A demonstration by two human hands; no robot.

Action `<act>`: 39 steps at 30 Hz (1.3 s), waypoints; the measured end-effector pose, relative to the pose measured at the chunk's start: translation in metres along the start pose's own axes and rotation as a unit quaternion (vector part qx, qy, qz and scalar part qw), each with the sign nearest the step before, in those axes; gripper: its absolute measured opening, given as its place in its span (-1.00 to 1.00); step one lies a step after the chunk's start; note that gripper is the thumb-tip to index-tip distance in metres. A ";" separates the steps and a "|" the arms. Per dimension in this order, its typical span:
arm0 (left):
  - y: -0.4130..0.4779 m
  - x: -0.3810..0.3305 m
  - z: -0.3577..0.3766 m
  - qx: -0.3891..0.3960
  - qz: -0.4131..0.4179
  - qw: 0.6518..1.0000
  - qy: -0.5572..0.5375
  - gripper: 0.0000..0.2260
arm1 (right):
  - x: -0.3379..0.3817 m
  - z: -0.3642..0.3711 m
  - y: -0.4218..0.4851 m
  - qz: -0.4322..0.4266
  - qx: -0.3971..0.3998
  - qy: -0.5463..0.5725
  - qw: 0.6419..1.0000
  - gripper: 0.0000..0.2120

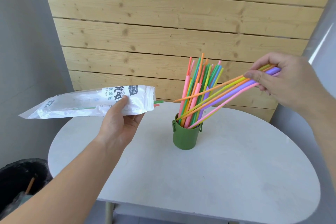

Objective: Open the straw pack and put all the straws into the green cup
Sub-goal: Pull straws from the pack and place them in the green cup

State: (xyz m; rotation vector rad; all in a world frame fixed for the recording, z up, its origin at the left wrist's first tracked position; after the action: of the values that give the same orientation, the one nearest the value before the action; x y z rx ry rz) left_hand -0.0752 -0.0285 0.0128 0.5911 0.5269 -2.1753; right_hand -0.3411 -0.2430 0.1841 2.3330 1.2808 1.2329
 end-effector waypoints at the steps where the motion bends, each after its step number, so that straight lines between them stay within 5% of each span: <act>1: 0.000 0.000 0.000 0.000 0.000 1.000 0.000 -0.87 | -0.001 0.001 0.000 0.001 0.003 -0.001 1.000 -0.91; 17: 0.000 0.003 0.001 0.005 -0.004 1.000 -0.008 -0.73 | -0.009 0.005 0.005 0.018 0.069 -0.036 0.997 -0.89; 25: -0.002 0.003 0.001 -0.001 -0.007 1.000 0.002 -0.89 | -0.002 0.009 0.006 0.006 0.080 -0.062 0.995 -0.89; 39: -0.003 -0.001 -0.001 -0.004 -0.008 1.000 0.009 -0.89 | 0.015 0.038 0.029 -0.052 0.066 -0.063 0.995 -0.83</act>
State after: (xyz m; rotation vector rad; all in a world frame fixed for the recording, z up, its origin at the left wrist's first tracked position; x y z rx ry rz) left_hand -0.0773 -0.0258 0.0133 0.6054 0.5507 -2.1839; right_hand -0.2911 -0.2413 0.1835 2.3569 1.4596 0.9820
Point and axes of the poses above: each hand's wrist, its own y-axis towards the middle knuckle, its own z-axis out of the palm, x = y × z, the point moved 6 cm from there along y, towards the middle knuckle, and after that the axes turned 2 degrees about x, right-handed, at the moved point
